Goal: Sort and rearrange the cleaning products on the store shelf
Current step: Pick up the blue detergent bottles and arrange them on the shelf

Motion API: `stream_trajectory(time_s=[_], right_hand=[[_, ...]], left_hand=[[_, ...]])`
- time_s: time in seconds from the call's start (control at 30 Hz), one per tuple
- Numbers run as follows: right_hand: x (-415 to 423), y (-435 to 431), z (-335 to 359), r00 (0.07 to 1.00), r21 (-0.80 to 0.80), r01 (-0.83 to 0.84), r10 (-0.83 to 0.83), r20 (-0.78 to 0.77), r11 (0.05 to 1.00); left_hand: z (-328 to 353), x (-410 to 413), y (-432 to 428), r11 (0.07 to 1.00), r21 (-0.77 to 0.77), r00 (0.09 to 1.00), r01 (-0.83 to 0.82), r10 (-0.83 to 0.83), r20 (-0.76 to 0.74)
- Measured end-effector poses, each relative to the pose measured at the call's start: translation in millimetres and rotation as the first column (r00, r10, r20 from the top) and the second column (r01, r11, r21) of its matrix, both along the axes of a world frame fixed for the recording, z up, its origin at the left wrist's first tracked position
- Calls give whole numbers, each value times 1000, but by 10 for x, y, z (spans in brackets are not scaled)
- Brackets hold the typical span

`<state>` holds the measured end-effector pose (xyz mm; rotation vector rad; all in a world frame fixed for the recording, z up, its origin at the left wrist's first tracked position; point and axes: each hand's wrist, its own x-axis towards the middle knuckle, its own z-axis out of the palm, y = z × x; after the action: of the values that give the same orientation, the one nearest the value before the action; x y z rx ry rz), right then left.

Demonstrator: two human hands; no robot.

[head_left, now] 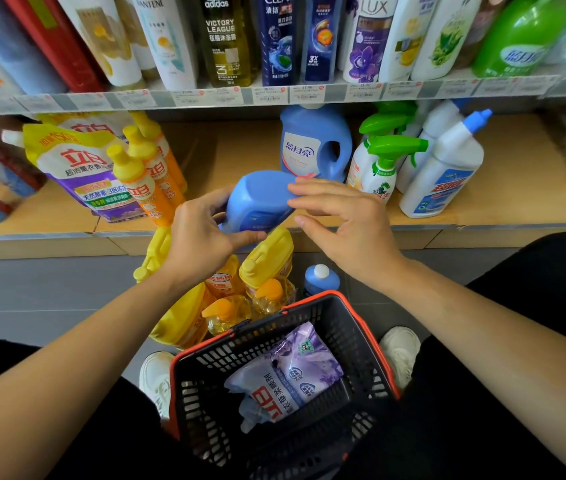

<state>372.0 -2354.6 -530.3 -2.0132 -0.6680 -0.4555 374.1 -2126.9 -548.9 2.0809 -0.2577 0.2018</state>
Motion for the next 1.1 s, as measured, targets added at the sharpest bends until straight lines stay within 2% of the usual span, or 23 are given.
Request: stream_trajectory(time_s=[0.1, 0.2, 0.33, 0.43, 0.53, 0.6, 0.67, 0.77, 0.9, 1.03, 1.1], right_hand=[[34, -16, -11, 988, 92, 90, -77, -133, 992], [110, -52, -52, 948, 87, 108, -77, -308, 990], [171, -53, -213, 820, 7, -46, 42, -571, 999], [141, -2, -342, 758, 111, -147, 184, -626, 983], [104, 25, -393, 761, 182, -116, 205, -616, 976], [85, 28, -401, 801, 158, -83, 160, -577, 984], [59, 45, -375, 867, 102, -28, 75, -493, 994], [16, 84, -328, 948, 22, 84, -73, -310, 996], [-29, 122, -278, 971, -6, 180, -179, -159, 984], [-57, 140, -248, 977, 13, 178, -175, -118, 984], [-75, 138, -252, 973, 54, 159, -147, -179, 986]], left_hand=[[13, -4, 0, 1000, -7, 999, 22, -23, -33], [63, -23, -16, 991, -126, 996, 43, -53, -77], [114, -34, -43, 943, -317, 979, 101, -151, -138], [112, -65, -72, 901, -414, 956, 130, -224, -188], [166, -93, -100, 881, -461, 954, 106, -221, -201], [209, -89, -99, 888, -459, 976, 34, -127, -174], [228, -84, -89, 881, -471, 985, -52, -33, -172], [211, -86, -79, 849, -515, 977, -116, 5, -212], [214, -53, -38, 828, -542, 967, -144, 1, -256], [234, -24, -2, 822, -552, 964, -139, -14, -264], [243, -23, 4, 842, -522, 971, -133, 4, -241]])
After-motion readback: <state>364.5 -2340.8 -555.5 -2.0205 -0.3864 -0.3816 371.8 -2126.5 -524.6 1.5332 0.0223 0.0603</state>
